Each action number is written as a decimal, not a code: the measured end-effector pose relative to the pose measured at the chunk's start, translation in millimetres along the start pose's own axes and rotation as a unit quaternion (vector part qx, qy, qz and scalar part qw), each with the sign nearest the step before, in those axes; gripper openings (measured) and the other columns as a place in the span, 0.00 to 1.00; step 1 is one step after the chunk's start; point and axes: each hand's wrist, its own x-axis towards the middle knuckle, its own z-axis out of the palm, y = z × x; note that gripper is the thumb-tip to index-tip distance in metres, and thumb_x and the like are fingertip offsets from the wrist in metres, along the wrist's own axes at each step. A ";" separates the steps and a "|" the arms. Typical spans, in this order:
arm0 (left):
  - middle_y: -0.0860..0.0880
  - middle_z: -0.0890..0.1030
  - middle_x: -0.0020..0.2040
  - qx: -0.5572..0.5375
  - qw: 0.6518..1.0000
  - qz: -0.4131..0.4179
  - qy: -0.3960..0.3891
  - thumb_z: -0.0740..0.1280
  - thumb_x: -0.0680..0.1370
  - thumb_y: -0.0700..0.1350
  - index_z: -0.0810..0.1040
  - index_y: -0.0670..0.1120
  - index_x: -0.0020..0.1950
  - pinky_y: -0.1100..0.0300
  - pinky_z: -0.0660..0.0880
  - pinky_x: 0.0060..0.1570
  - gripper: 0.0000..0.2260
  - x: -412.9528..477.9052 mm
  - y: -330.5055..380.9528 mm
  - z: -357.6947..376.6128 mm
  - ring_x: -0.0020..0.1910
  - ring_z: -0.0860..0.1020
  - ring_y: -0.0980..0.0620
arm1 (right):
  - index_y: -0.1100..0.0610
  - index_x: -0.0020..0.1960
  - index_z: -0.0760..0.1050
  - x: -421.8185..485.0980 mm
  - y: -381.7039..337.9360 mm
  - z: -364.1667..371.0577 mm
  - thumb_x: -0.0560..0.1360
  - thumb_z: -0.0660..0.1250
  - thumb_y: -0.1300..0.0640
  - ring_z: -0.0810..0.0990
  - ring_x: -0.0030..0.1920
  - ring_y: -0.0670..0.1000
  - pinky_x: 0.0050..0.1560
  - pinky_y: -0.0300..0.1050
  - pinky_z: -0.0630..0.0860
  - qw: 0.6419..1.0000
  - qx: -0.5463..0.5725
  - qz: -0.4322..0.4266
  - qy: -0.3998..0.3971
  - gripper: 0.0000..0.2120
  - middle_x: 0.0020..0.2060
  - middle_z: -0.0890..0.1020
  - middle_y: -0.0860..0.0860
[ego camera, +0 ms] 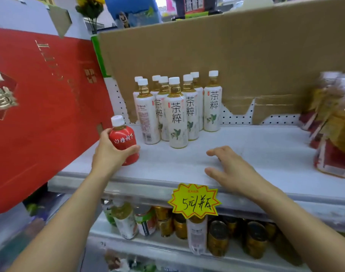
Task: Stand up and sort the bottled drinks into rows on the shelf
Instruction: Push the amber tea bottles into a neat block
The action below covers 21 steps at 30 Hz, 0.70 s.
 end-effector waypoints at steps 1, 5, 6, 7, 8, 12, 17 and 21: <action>0.47 0.74 0.68 -0.002 1.000 0.001 -0.001 0.80 0.67 0.52 0.61 0.52 0.75 0.42 0.70 0.67 0.42 3.0 -1.4 1.1 0.66 0.74 0.43 | 0.50 0.71 0.68 0.1 -0.9 0.5 0.78 0.66 0.48 0.71 0.66 0.50 0.64 0.50 0.71 1.000 -0.004 0.007 0.003 0.23 0.68 0.69 0.48; 0.47 0.74 0.68 0.007 0.999 0.034 -0.022 0.78 0.70 0.52 0.63 0.51 0.73 0.44 0.70 0.66 0.37 6.0 1.1 5.8 0.65 0.74 0.43 | 0.50 0.69 0.70 -2.0 -7.2 3.0 0.77 0.67 0.49 0.73 0.64 0.50 0.63 0.50 0.71 1.000 0.006 0.018 0.017 0.21 0.66 0.72 0.48; 0.47 0.75 0.68 0.009 0.998 0.047 -0.032 0.78 0.70 0.52 0.64 0.51 0.73 0.45 0.70 0.66 0.36 4.8 3.3 7.9 0.65 0.74 0.44 | 0.50 0.69 0.71 -3.3 -9.5 3.6 0.77 0.67 0.49 0.73 0.64 0.49 0.63 0.50 0.71 1.000 0.011 0.016 0.019 0.21 0.65 0.72 0.48; 0.47 0.75 0.67 0.009 0.997 0.060 -0.042 0.78 0.70 0.52 0.64 0.51 0.72 0.45 0.70 0.65 0.36 2.6 6.5 11.1 0.64 0.75 0.44 | 0.50 0.68 0.71 -4.9 -12.1 4.0 0.77 0.67 0.49 0.73 0.64 0.49 0.63 0.50 0.71 1.000 0.021 0.011 0.021 0.21 0.64 0.72 0.48; 0.47 0.75 0.67 0.006 0.996 0.071 -0.056 0.78 0.69 0.53 0.65 0.51 0.72 0.45 0.71 0.65 0.36 0.3 9.4 15.6 0.64 0.75 0.45 | 0.50 0.68 0.71 -6.9 -15.0 4.0 0.77 0.67 0.49 0.73 0.64 0.48 0.63 0.49 0.71 0.999 0.033 0.007 0.020 0.21 0.64 0.73 0.47; 0.51 0.78 0.62 -0.027 0.984 0.102 -0.142 0.80 0.62 0.60 0.67 0.57 0.67 0.42 0.73 0.64 0.38 -20.9 33.1 39.2 0.60 0.77 0.47 | 0.49 0.71 0.68 -15.0 -18.3 0.1 0.76 0.70 0.50 0.73 0.63 0.47 0.64 0.46 0.71 0.996 0.093 -0.001 0.002 0.26 0.66 0.73 0.47; 0.54 0.80 0.58 -0.108 0.955 0.153 -0.230 0.77 0.54 0.64 0.70 0.60 0.62 0.45 0.78 0.60 0.39 -64.2 84.1 72.1 0.55 0.81 0.53 | 0.49 0.77 0.58 -31.7 -8.4 -26.8 0.72 0.74 0.47 0.73 0.62 0.45 0.64 0.45 0.72 0.988 0.155 0.015 0.018 0.39 0.66 0.73 0.48; 0.54 0.82 0.55 -0.171 0.931 0.191 -0.260 0.80 0.55 0.62 0.71 0.60 0.59 0.48 0.81 0.54 0.36 -108.3 133.9 104.4 0.52 0.82 0.56 | 0.46 0.76 0.57 -62.8 13.7 -56.2 0.68 0.78 0.48 0.76 0.59 0.38 0.61 0.37 0.73 0.969 0.237 0.016 0.062 0.43 0.61 0.76 0.42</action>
